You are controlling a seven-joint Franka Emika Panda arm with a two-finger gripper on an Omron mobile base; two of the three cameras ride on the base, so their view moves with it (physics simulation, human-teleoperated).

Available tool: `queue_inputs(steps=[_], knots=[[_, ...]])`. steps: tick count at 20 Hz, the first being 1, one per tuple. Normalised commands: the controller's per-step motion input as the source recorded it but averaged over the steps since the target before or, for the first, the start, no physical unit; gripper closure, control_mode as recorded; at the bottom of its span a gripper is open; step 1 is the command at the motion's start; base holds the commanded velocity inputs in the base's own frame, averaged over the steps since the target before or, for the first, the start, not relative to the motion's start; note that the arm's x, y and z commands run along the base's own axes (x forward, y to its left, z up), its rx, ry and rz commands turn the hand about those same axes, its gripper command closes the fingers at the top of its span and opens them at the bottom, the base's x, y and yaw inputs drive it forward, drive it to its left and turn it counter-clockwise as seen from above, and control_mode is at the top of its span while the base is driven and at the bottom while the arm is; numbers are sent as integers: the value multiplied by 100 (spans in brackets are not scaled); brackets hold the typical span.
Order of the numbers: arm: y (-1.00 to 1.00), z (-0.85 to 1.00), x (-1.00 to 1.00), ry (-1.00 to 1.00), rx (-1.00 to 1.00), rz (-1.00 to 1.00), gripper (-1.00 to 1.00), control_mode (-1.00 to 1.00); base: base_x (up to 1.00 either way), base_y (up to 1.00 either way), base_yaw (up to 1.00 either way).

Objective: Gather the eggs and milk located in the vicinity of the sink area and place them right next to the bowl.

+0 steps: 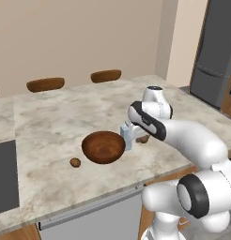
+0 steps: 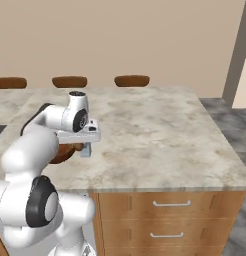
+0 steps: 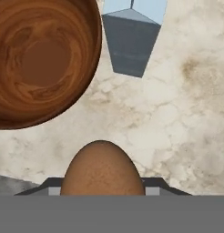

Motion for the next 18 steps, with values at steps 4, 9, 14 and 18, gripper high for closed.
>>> queue_inputs(steps=[4, 9, 14, 18], knots=[[9, -54, 28, 6, 6, 18, 100, -100, 0, 0, 0], [0, 0, 6, 15, 0, 7, 100, -100, 0, 0, 0], [-12, 0, 40, 9, 7, 3, 100, -100, 0, 0, 0], [-7, 0, -1, -5, 25, 0, 100, -100, 0, 0, 0]])
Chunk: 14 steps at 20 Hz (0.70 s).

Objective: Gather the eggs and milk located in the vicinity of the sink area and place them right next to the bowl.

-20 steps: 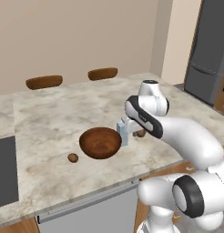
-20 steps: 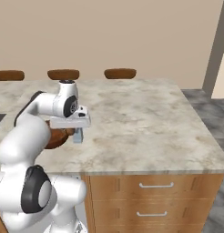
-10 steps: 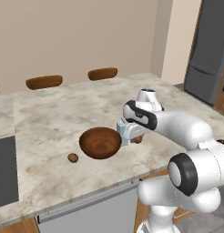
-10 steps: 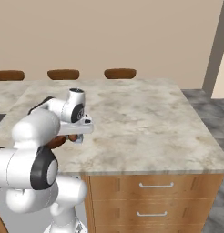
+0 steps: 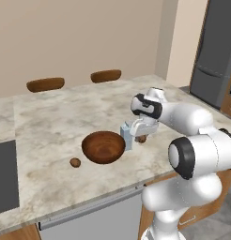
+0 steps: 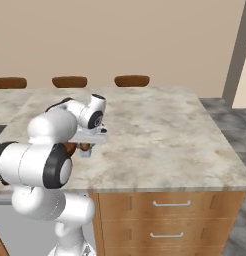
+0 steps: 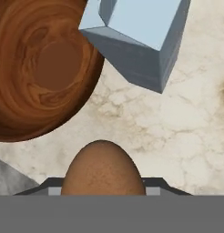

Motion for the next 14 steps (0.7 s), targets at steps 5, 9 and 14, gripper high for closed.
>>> queue_inputs(steps=[5, 9, 14], knots=[[0, -5, -9, -18, 16, 0, 100, -100, 0, 0, 0], [4, -51, -8, -19, 4, 0, 100, -100, 0, 0, 0], [1, -46, 0, -11, 1, 1, 100, -100, 0, 0, 0]])
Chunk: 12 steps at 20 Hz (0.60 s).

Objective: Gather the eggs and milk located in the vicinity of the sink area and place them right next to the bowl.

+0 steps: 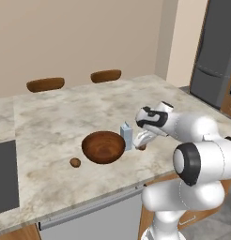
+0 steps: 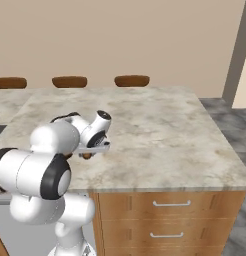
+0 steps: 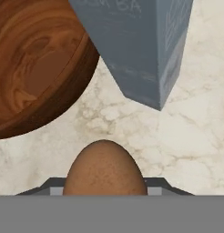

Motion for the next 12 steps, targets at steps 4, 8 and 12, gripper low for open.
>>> queue_inputs(steps=[4, 8, 12], knots=[[0, 0, 6, -2, 5, 3, 100, -100, 0, 0, 0], [13, -2, 21, 1, 0, 0, 100, -100, 0, 0, 0], [36, -12, 8, 5, 0, 0, 100, -100, 0, 0, 0]])
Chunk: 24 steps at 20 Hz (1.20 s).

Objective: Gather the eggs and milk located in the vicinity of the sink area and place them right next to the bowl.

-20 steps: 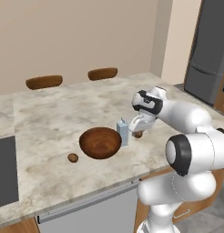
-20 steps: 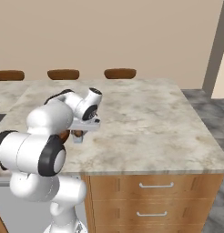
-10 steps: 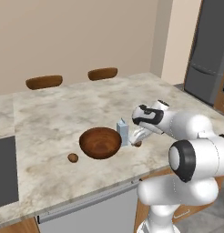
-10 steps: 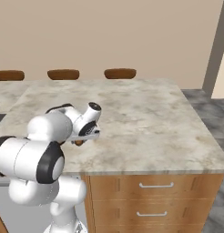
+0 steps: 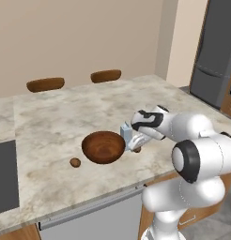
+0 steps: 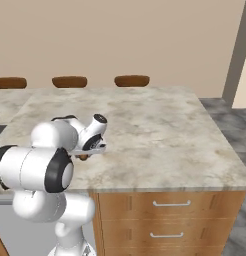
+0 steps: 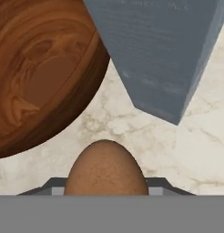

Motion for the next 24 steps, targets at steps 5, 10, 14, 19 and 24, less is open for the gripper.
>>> queue_inputs(steps=[5, 10, 14, 19, 24], knots=[[23, -24, 5, 0, 0, 0, 100, -100, 0, 0, 0], [0, -30, 9, 0, 0, 0, 100, -100, 0, 0, 0], [0, -25, 15, 0, 0, 0, 100, -100, 0, 0, 0], [9, -11, 4, -2, 0, 0, 100, -100, 0, 0, 0], [5, 0, -11, 0, 0, 0, 100, -100, 0, 0, 0]])
